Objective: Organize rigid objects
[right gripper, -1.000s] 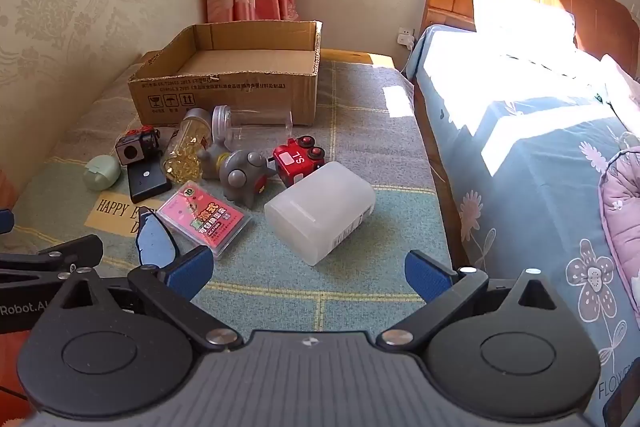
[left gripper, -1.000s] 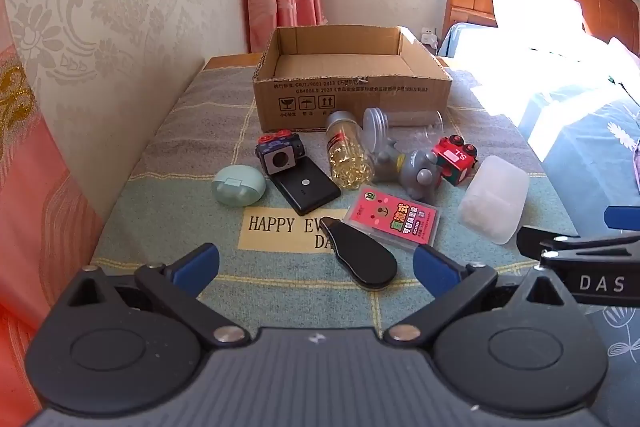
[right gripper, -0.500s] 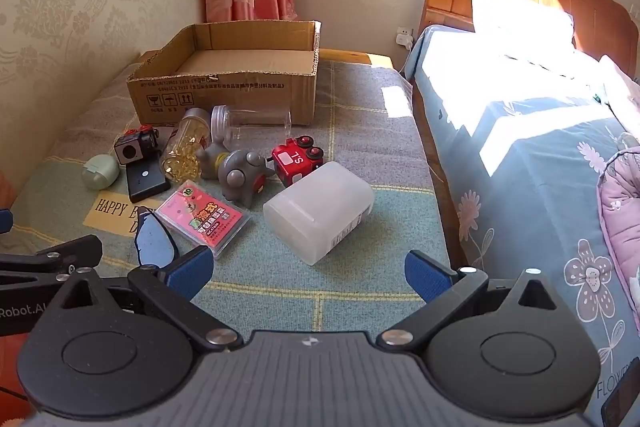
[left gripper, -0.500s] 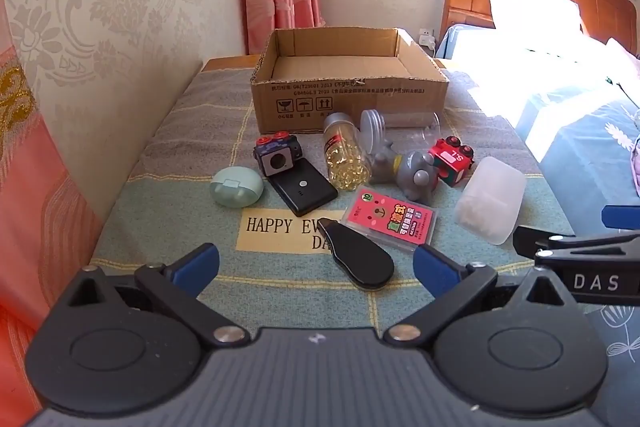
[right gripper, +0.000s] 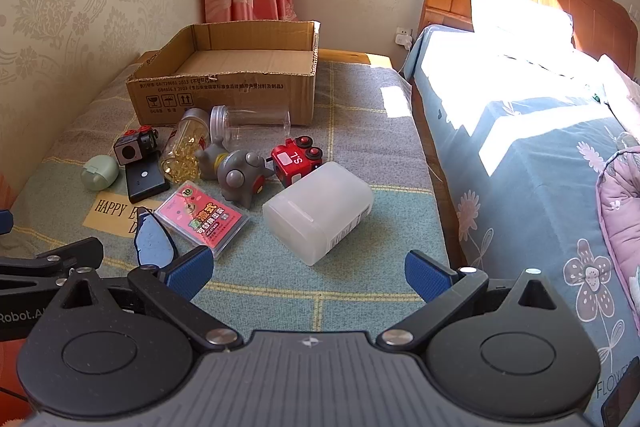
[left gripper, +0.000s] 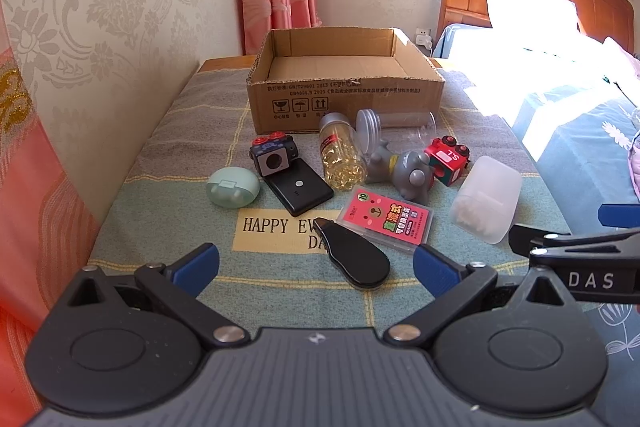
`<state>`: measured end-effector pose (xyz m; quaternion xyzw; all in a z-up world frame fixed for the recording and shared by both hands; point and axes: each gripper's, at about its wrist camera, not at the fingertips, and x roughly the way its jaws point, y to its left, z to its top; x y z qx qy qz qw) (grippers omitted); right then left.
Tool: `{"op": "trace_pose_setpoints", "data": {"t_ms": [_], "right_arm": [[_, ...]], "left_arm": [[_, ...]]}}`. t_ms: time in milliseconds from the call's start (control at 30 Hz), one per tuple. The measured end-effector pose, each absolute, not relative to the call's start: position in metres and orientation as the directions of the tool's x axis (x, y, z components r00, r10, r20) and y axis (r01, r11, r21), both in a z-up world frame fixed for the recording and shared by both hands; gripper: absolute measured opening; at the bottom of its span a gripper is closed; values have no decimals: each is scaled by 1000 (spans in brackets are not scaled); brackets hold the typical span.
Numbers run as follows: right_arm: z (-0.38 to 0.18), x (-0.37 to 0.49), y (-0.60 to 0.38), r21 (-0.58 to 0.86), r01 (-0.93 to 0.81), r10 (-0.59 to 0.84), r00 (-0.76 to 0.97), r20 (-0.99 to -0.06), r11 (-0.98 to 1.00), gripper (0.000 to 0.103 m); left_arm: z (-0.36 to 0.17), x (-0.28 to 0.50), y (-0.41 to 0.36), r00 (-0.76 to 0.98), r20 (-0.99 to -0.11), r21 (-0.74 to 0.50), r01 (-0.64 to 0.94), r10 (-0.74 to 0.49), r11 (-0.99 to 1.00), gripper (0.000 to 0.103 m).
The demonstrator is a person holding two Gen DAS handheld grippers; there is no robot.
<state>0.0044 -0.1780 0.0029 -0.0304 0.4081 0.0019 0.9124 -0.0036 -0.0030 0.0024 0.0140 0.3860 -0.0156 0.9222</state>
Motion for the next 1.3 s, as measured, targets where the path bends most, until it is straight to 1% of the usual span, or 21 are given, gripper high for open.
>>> {"op": "trace_pose_setpoints", "data": {"t_ms": [1300], "right_arm": [[5, 5, -178, -61, -25, -29, 674, -738, 998, 103]], "left_arm": [[5, -2, -3, 703, -711, 10, 45, -24, 999, 102]]}}
